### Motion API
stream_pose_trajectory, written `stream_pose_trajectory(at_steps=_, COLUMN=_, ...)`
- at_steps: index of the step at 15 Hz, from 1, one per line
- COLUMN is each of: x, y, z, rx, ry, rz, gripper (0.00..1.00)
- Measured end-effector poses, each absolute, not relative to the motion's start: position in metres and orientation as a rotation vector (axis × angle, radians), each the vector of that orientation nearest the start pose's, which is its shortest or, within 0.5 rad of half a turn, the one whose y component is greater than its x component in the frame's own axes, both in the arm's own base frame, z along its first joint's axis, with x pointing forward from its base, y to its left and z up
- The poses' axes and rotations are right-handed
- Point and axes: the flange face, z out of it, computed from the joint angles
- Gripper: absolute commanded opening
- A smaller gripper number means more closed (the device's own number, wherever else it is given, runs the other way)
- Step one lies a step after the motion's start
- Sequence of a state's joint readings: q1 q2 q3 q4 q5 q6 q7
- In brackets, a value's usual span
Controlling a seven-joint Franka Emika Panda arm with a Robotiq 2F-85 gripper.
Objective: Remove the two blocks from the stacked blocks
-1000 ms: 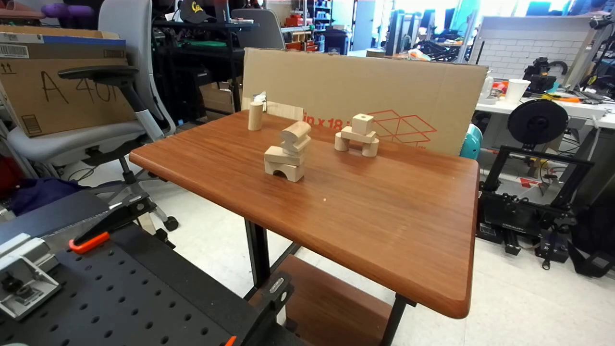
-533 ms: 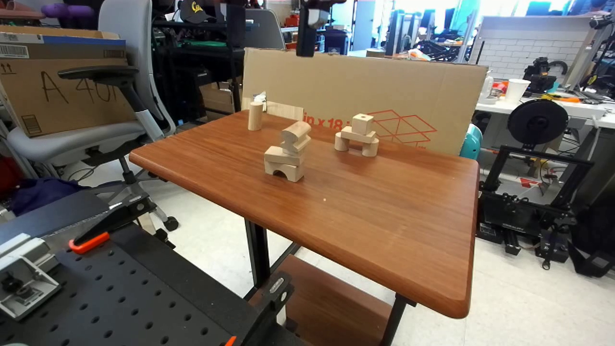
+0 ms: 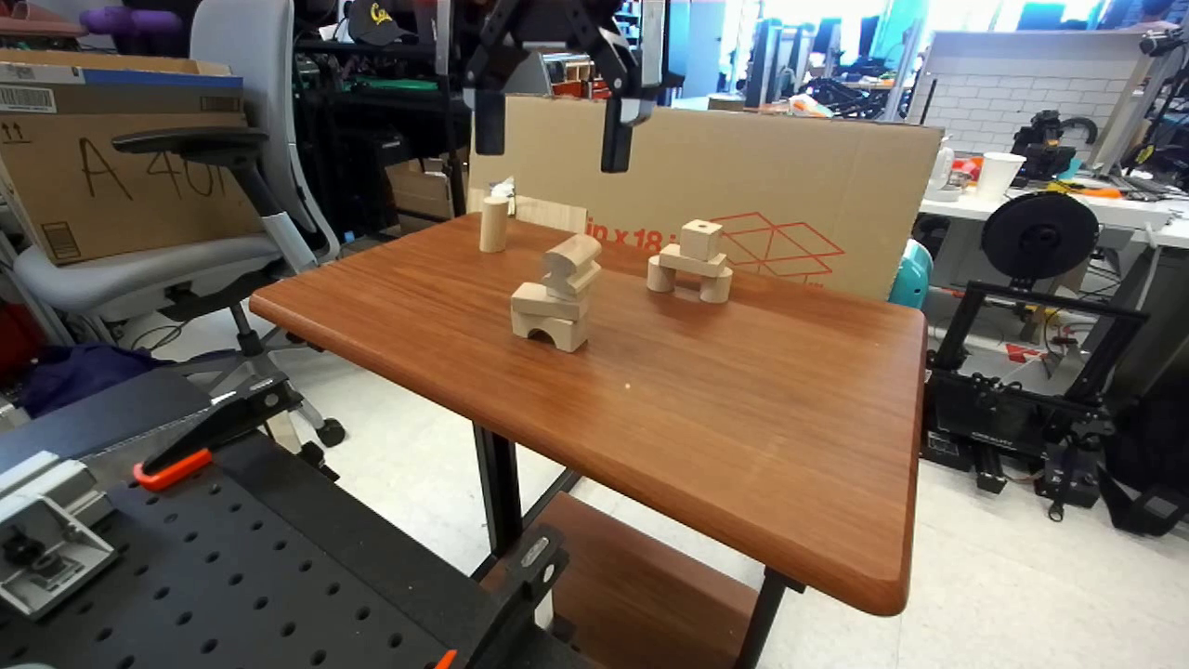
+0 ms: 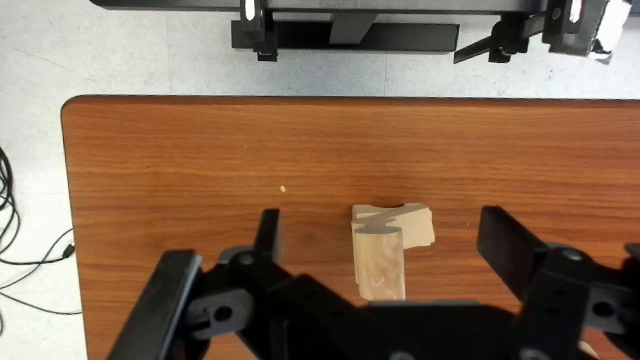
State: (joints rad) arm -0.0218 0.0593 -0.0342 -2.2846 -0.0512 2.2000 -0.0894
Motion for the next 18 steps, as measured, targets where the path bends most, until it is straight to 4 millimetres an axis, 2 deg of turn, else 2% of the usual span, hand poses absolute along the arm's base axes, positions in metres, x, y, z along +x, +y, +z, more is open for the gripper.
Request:
stream_pose_trajectory(at_steps=4, x=0.516, y=-0.023, z=0.300, rx=-3.168, ry=-0.114, rz=0.245, gripper=1.00)
stream_pose_trajectory(at_steps=14, x=0.539, y=-0.020, z=0.252, rx=-3.161, ry=-0.078, rz=0.346, gripper=1.00)
stream_pose_trajectory(at_steps=15, x=0.542, y=-0.018, z=0.248, rx=-3.161, ry=-0.078, rz=0.354, gripper=0.75)
stream_pose_trajectory(at_steps=16, x=0.544, y=-0.016, z=0.243, rx=-3.160, ry=-0.080, rz=0.362, gripper=0.74)
stream_pose_trajectory(at_steps=18, x=0.549, y=-0.012, z=0.235, rx=-3.159, ry=-0.088, rz=0.375, gripper=0.58)
